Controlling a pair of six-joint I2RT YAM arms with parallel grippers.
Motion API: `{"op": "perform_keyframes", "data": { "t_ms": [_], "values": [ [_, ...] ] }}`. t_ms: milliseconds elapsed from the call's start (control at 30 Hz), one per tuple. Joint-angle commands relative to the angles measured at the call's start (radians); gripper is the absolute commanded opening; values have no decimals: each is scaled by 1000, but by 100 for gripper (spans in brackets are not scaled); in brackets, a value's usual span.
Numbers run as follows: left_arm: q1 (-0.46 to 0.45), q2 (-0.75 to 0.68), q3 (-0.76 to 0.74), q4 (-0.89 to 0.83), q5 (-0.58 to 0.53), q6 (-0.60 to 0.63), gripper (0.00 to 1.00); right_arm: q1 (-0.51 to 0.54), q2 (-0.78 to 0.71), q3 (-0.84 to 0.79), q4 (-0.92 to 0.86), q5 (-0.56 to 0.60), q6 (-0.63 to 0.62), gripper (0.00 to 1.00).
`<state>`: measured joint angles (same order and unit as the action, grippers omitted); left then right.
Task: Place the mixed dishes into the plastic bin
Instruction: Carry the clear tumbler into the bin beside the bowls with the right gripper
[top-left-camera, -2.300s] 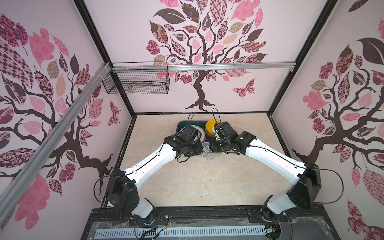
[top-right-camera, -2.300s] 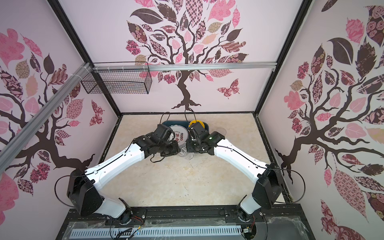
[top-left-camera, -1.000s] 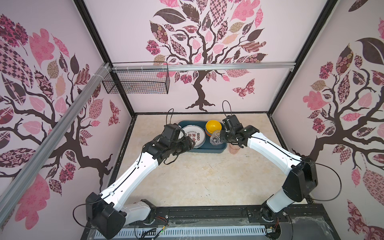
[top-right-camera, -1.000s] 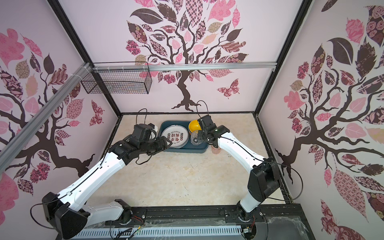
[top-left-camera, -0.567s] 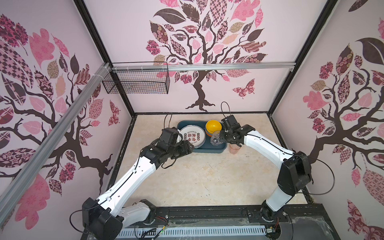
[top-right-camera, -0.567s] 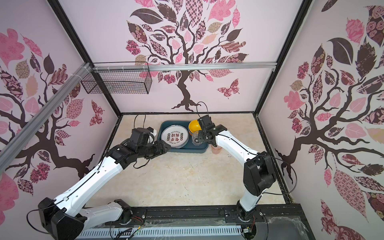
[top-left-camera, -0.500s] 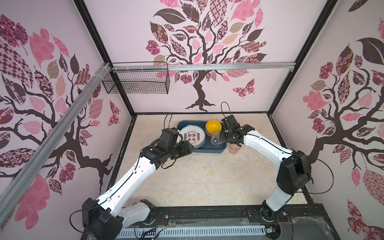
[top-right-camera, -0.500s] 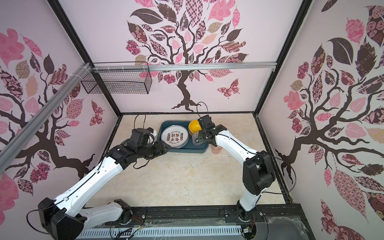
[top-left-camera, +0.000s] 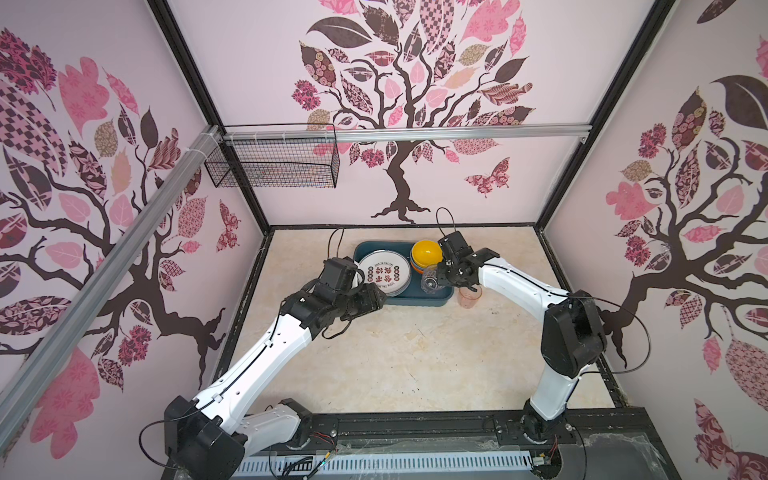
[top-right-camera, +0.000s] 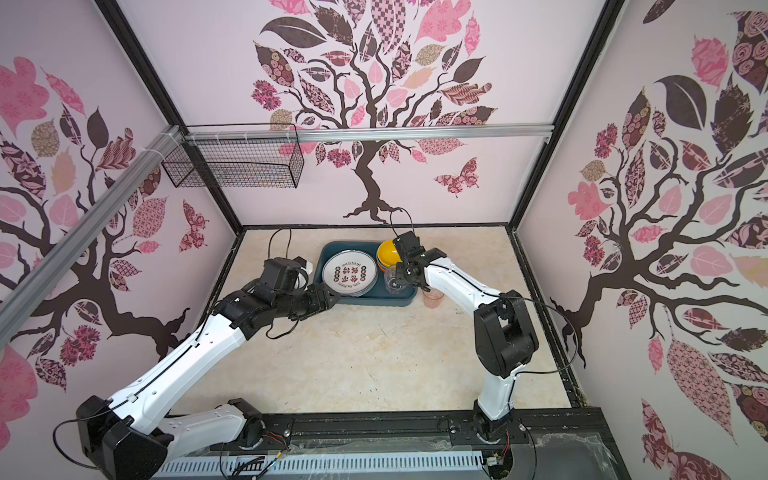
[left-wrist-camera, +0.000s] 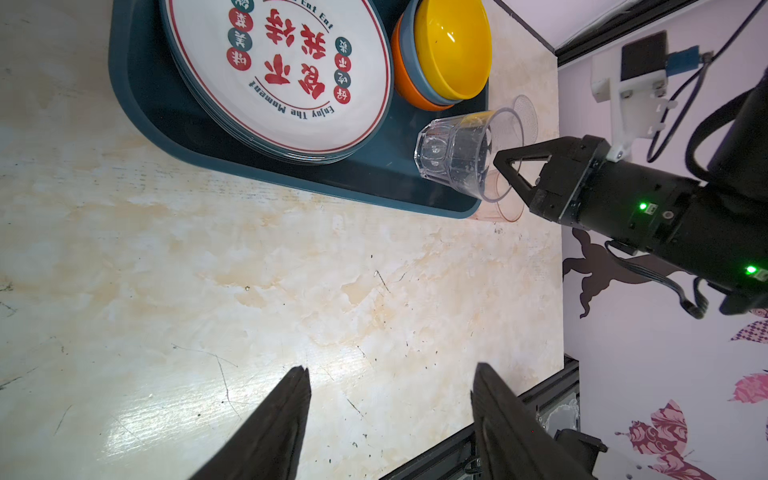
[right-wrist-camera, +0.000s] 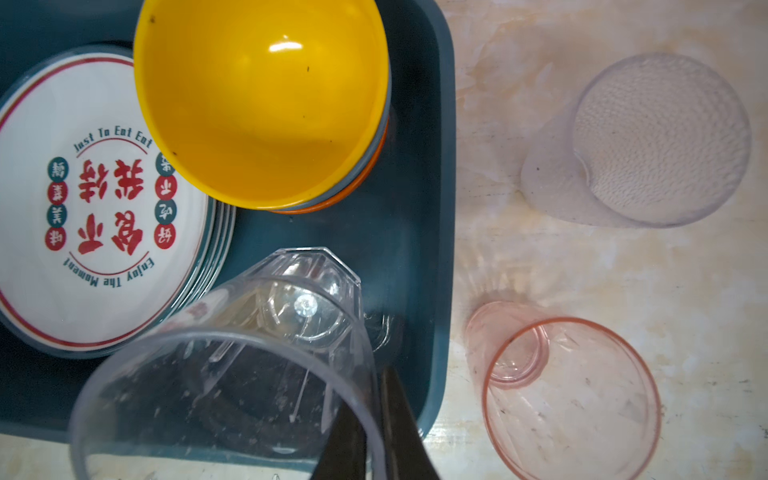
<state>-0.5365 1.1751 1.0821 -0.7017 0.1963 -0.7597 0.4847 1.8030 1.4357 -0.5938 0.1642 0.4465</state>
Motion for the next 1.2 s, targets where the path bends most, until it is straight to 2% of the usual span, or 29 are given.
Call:
{"op": "perform_keyframes", "data": {
  "t_ms": [0,1167],
  "values": [
    [5,-14,-32,-8,2,8,65,-12,31,44,8,12,-6,4],
    [16,-31,-54,-27,-15,7,65,-24,162,100,-11,3,-16,11]
  ]
}}
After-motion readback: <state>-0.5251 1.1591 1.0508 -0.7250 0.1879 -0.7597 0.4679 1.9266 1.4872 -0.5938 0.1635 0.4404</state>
